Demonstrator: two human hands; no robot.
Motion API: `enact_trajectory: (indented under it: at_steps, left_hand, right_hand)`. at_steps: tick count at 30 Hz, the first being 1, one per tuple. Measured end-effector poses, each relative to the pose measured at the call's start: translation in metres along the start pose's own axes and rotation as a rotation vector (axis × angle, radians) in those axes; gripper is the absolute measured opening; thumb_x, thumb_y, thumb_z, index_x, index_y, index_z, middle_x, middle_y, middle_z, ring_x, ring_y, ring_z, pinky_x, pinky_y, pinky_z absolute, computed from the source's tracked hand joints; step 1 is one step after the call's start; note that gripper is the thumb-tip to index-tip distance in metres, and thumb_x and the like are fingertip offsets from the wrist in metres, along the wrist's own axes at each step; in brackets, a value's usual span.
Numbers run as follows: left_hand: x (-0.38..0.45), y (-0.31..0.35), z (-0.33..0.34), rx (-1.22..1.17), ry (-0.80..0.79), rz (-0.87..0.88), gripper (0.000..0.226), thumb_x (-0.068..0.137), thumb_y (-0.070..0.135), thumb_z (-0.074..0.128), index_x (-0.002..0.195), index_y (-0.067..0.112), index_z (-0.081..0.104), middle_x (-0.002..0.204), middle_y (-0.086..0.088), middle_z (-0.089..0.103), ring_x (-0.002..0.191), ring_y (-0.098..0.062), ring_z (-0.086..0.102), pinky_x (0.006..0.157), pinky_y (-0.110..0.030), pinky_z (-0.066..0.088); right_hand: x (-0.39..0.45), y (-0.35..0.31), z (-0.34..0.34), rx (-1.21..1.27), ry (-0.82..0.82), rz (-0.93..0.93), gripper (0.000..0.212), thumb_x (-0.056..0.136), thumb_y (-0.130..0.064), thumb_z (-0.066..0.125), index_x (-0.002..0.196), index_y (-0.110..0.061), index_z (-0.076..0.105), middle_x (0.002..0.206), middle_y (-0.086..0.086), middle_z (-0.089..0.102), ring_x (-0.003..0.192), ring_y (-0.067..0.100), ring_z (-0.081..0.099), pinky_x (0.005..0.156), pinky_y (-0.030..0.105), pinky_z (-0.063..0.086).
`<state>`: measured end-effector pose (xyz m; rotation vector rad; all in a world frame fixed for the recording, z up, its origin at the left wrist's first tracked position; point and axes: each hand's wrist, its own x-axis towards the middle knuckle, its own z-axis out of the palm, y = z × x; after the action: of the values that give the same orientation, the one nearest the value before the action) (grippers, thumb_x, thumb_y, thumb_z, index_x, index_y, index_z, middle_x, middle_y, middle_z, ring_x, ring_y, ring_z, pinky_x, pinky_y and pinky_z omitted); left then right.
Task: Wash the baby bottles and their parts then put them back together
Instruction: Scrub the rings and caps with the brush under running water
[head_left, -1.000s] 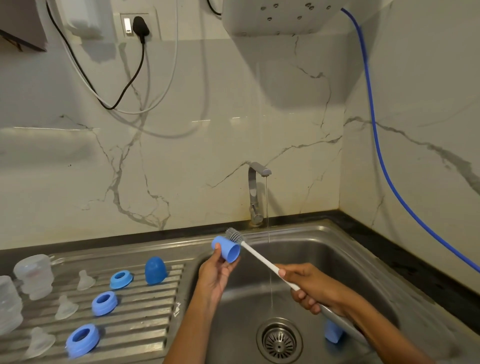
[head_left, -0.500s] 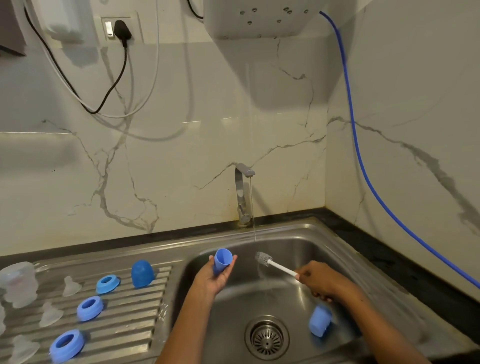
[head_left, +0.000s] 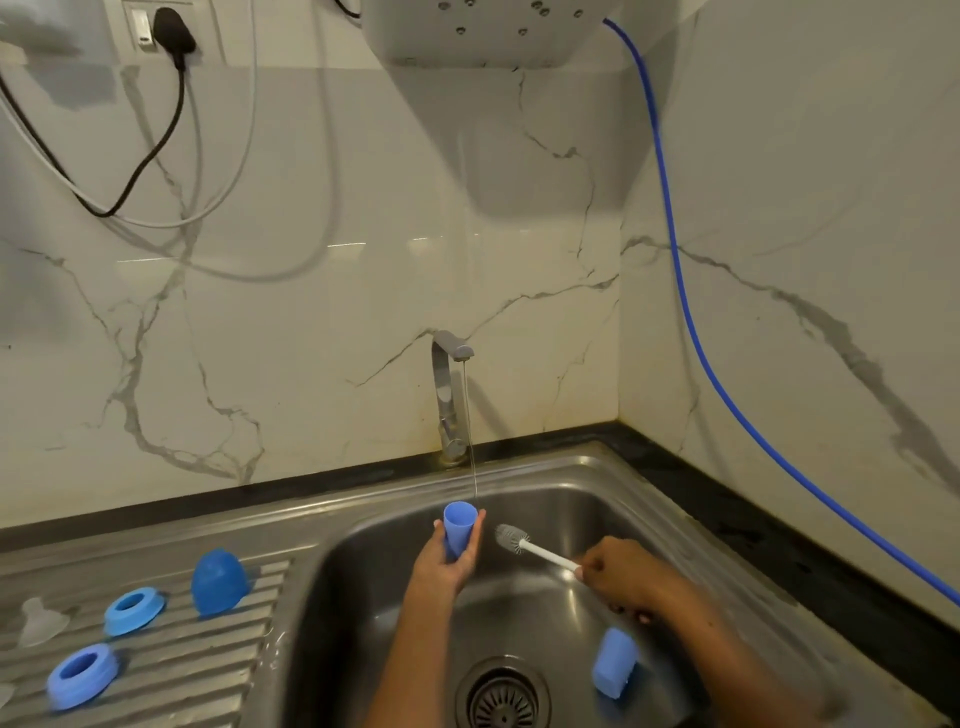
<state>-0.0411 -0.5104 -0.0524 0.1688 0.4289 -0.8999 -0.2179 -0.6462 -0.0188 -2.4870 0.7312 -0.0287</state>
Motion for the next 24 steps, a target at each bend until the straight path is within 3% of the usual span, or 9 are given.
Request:
enact_trajectory:
  at_steps: [5, 12, 24]
  left_hand:
    - [-0.002, 0.004, 0.002, 0.058, -0.109, -0.048, 0.053, 0.095, 0.016, 0.056, 0.141, -0.002, 0.037, 0.137, -0.026, 0.048, 0.125, -0.034, 0.051, 0.108, -0.042, 0.038]
    - [0.006, -0.001, 0.008, 0.140, -0.070, -0.057, 0.052, 0.095, 0.013, 0.054, 0.142, -0.001, 0.036, 0.138, -0.026, 0.047, 0.126, -0.034, 0.051, 0.111, -0.038, 0.033]
    - [0.002, -0.004, -0.002, 0.318, 0.006, 0.048, 0.049, 0.097, 0.013, 0.050, 0.143, 0.002, 0.037, 0.140, -0.027, 0.043, 0.128, -0.038, 0.046, 0.110, -0.048, 0.033]
  right_hand:
    - [0.001, 0.001, 0.005, -0.007, -0.025, 0.008, 0.023, 0.099, -0.036, 0.048, 0.079, -0.028, 0.059, 0.064, -0.001, 0.054, 0.049, 0.009, 0.048, 0.043, 0.018, 0.041]
    - [0.004, 0.002, 0.002, 0.015, -0.027, 0.021, 0.033, 0.099, -0.034, 0.048, 0.067, -0.027, 0.054, 0.060, 0.000, 0.053, 0.045, 0.010, 0.045, 0.044, 0.020, 0.041]
    - [0.002, 0.003, 0.007, -0.009, -0.055, 0.053, 0.029, 0.100, -0.033, 0.046, 0.071, -0.031, 0.054, 0.061, -0.001, 0.052, 0.047, 0.009, 0.046, 0.042, 0.017, 0.039]
